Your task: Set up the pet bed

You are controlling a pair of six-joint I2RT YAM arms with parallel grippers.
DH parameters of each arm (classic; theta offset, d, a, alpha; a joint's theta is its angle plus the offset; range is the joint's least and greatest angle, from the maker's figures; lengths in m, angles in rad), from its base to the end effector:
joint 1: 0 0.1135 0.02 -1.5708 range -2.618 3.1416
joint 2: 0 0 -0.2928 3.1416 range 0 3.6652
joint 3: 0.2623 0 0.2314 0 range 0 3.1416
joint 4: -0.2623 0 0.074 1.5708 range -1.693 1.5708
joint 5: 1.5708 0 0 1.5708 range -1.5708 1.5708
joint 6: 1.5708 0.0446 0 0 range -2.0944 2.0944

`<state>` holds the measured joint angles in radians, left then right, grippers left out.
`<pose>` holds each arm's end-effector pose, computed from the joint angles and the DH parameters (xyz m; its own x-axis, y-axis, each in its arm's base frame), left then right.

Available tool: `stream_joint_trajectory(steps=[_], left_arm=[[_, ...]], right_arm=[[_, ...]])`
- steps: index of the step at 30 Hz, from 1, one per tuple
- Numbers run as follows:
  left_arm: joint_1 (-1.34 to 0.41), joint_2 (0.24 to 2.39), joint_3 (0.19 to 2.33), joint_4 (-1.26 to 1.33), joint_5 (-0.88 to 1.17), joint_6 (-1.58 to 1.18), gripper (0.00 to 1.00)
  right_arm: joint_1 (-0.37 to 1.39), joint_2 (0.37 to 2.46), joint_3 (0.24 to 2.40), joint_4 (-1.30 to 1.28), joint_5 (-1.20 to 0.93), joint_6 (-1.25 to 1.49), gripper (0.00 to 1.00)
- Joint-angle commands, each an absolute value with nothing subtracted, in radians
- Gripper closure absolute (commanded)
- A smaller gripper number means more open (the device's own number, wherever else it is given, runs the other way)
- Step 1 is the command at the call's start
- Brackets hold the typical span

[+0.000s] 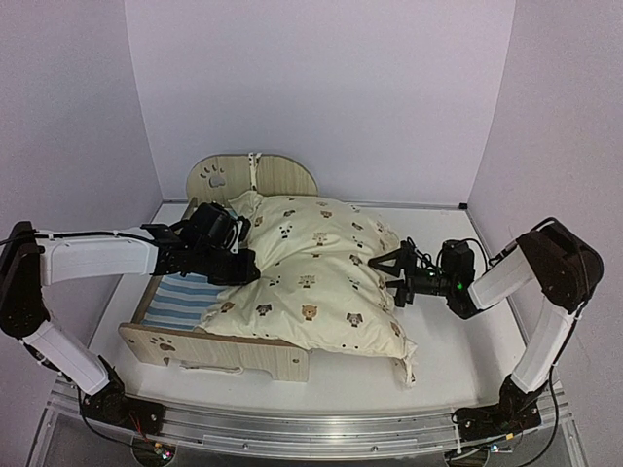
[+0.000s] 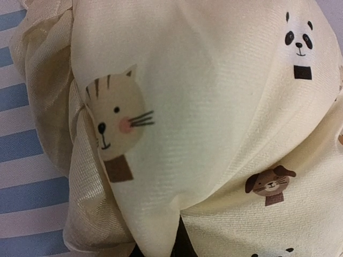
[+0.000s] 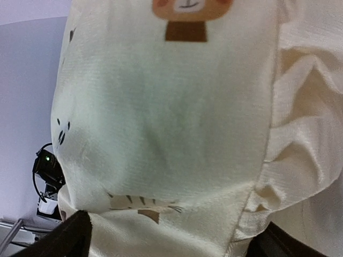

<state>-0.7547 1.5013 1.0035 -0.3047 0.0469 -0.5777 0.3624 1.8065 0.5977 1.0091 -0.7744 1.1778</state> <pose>0.2223 -0.2119 0.2664 -0.8255 0.0275 -0.5637 0.3071 0.8599 -0.4077 0.2951 0.1452 0.1894 -0.8972 0.3661 -0.2472 -0.1711 0.2279 0.9585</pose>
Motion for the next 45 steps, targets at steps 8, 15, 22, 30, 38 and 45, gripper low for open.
stream_joint_trajectory(steps=[8,15,22,30,38,45], left_arm=[[-0.741,1.419,1.088,-0.337,0.062,-0.492,1.00],[-0.741,1.342,1.356,-0.544,-0.153,-0.405,1.00],[-0.740,1.352,1.719,-0.763,-0.363,-0.328,1.00],[-0.739,1.334,1.903,-0.855,-0.517,-0.265,1.00],[-0.713,1.265,1.665,-0.834,-0.653,-0.329,1.00],[-0.585,1.191,1.383,-0.794,-0.572,-0.420,1.00]], right_arm=[[0.395,1.700,0.788,0.934,-0.828,1.232,1.00],[0.533,1.617,1.229,0.201,-0.704,0.834,1.00],[0.575,1.768,1.724,-0.089,-0.658,0.797,1.00],[0.663,1.949,2.096,-0.292,-0.605,0.743,1.00],[0.725,2.030,2.054,-0.297,-0.549,0.707,1.00],[0.747,2.048,1.932,-0.284,-0.507,0.670,1.00]])
